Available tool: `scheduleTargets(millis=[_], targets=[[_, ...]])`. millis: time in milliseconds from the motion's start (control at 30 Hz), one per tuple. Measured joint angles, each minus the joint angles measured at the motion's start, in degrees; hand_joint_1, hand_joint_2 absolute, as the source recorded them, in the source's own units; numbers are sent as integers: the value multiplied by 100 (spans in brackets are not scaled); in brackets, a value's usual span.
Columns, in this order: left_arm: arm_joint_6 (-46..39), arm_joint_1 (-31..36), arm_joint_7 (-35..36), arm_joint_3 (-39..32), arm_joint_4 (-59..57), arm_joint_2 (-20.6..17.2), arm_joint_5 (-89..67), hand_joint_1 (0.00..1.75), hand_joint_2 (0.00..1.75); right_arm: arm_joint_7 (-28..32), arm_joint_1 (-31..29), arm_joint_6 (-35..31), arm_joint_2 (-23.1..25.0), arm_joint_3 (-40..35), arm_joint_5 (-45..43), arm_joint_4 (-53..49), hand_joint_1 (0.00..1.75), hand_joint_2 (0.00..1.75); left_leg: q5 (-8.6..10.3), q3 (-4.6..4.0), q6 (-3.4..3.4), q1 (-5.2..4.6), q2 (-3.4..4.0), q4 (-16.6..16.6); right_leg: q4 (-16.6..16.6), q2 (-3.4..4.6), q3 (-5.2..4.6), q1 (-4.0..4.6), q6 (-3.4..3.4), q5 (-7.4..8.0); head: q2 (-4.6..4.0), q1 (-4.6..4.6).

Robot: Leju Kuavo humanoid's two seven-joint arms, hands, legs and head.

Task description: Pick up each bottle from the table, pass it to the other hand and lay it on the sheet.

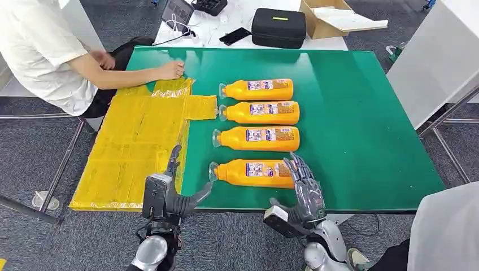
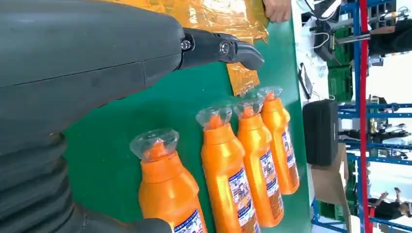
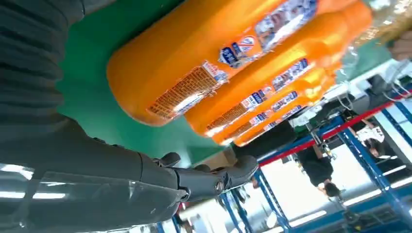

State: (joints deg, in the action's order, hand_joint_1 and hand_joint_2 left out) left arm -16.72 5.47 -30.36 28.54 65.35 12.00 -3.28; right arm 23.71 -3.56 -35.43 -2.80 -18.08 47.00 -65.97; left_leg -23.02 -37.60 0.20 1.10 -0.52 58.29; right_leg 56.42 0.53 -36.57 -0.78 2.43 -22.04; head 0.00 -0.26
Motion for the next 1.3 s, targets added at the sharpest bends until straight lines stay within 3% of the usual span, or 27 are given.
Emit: scheduleTargets(millis=[167,633,833,1133,1300], targets=[[11,98,41,206,-53,26,72,0,175,-356,-507,-46,-68,-144,708,517,0,175,3,1,2,-3,0,0,-1,0,1,-2,4,5,0,2],[-9,393,74,501,-411,138,212,0,175,-1191,-1621,232,-101,-700,1505,2016,0,175,5,1,4,-3,0,1,1,0,1,-2,4,5,2,0],[-7,468,120,553,-498,175,221,0,175,-1333,-2095,768,-92,-931,1558,2436,0,175,7,11,4,-3,1,1,0,0,8,-2,4,7,0,0],[9,493,151,597,-531,184,225,0,175,-1346,-2287,899,-63,-1062,1562,2641,0,175,7,14,3,-3,1,1,1,0,11,-1,4,7,0,2],[57,498,319,619,-533,184,213,0,175,-1688,-2469,1654,-87,-1234,1540,2654,0,175,2,29,3,-3,14,1,-1,7,17,-1,2,8,0,2]])
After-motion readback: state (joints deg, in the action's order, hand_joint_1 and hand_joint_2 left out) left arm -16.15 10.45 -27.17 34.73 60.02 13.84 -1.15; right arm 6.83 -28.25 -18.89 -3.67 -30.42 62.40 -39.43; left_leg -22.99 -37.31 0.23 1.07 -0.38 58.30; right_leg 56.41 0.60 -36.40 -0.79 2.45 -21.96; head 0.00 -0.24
